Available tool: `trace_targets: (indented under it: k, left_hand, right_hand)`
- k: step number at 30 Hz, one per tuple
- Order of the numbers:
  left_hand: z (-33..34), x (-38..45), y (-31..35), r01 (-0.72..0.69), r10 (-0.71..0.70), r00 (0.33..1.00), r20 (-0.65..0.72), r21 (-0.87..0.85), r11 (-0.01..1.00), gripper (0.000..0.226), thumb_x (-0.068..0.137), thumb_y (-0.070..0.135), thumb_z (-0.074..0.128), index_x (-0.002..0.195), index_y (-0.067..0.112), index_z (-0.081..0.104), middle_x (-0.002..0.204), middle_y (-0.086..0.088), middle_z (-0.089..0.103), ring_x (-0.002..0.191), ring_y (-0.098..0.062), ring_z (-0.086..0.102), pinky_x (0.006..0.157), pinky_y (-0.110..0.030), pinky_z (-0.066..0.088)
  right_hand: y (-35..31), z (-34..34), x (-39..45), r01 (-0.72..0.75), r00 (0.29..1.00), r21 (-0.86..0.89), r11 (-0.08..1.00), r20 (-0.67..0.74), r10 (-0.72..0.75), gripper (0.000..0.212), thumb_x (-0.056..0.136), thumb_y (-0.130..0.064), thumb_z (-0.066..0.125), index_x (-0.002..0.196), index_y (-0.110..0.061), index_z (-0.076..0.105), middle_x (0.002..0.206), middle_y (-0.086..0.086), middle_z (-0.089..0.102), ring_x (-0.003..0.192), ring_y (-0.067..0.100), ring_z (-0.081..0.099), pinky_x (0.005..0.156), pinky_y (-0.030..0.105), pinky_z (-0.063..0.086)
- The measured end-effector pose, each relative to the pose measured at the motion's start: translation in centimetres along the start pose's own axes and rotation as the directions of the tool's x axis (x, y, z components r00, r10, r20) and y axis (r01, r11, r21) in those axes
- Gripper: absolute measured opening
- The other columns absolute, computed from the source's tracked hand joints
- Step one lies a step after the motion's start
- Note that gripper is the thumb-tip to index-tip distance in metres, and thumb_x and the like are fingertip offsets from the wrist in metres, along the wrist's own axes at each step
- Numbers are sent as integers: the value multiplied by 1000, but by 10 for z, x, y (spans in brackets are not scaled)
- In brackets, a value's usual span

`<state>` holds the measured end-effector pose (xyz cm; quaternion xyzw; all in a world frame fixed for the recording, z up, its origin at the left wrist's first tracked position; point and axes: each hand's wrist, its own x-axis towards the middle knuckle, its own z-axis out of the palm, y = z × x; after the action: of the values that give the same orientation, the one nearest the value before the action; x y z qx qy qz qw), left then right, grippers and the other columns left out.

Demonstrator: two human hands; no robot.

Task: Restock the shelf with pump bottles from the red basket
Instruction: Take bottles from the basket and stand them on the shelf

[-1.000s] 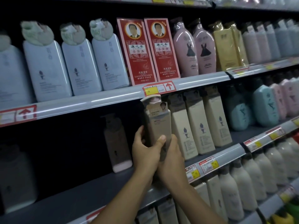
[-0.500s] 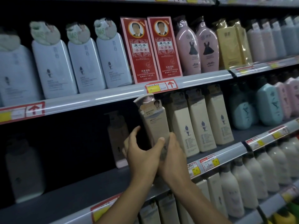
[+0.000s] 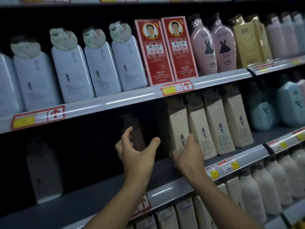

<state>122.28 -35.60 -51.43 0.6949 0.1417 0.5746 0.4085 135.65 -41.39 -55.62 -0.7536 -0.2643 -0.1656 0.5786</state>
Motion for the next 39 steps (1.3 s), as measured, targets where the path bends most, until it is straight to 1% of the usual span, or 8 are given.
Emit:
trace_targets:
  k: [3, 7, 10, 13, 17, 22, 27, 39]
  left_hand:
    - [5, -3, -6, 21, -19, 999, 41, -45, 999, 72, 79, 29, 84, 138, 41, 44, 139, 8, 40, 126, -11, 47, 86, -17, 43]
    - [13, -16, -7, 48, -44, 997, 67, -58, 997, 66, 77, 31, 85, 128, 49, 47, 134, 13, 43, 122, -7, 48, 98, -28, 47]
    - [12, -26, -8, 44, -40, 996, 81, -47, 998, 63, 76, 32, 85, 125, 50, 49, 131, 15, 43, 120, -5, 48, 93, -22, 43]
    - [8, -32, -10, 35, -31, 995, 92, -44, 998, 64, 77, 30, 85, 127, 49, 50, 130, 16, 42, 116, 0, 48, 87, -14, 42]
    - [4, -37, -10, 65, -60, 993, 103, -41, 997, 62, 78, 30, 85, 125, 50, 50, 129, 17, 43, 115, 1, 48, 96, -22, 44]
    - [-8, -45, -1, 116, -110, 987, 120, -41, 992, 62, 78, 28, 84, 123, 50, 49, 126, 20, 45, 112, 1, 49, 81, -14, 42]
    - [-32, -40, 14, 157, -154, 982, 110, -15, 988, 62, 79, 28, 84, 128, 45, 49, 128, 14, 46, 111, -1, 51, 78, -13, 43]
    - [-118, -33, 67, 156, -152, 988, 42, -123, 980, 60, 78, 30, 84, 128, 39, 51, 128, 9, 49, 110, -2, 52, 78, -11, 44]
  right_hand:
    - [8, -1, 3, 14, 998, -9, 1000, -54, -14, 46, 82, -13, 74, 119, -11, 48, 117, 11, 61, 111, 35, 60, 94, 42, 49]
    - [17, 4, -8, 40, 992, -25, 999, -117, -43, 59, 85, -18, 76, 135, -10, 45, 124, 12, 46, 116, 33, 49, 97, 41, 45]
    - [22, 6, -11, 7, 985, -136, 991, -167, -30, 67, 86, -30, 77, 142, -12, 44, 128, 16, 44, 121, 34, 38, 100, 43, 42]
    - [21, 3, -11, -4, 988, -140, 990, -152, -17, 63, 86, -34, 79, 136, -12, 47, 128, 15, 46, 119, 34, 42, 97, 42, 43]
    - [18, 1, -15, -5, 986, -177, 984, -165, -24, 52, 85, -34, 80, 122, -9, 52, 123, 12, 51, 115, 33, 49, 94, 40, 44]
    - [26, 2, -19, -19, 985, -175, 984, -170, -11, 51, 86, -36, 80, 117, -4, 54, 120, 16, 55, 112, 35, 50, 93, 42, 44]
    - [14, -8, -31, -60, 979, -143, 988, -200, 31, 61, 88, -38, 76, 130, 0, 52, 126, 23, 55, 120, 42, 48, 100, 51, 43]
    - [-148, -26, -111, 328, 939, 24, 944, -121, -323, 50, 95, -36, 68, 136, -11, 54, 128, 11, 56, 124, 28, 50, 98, 32, 39]
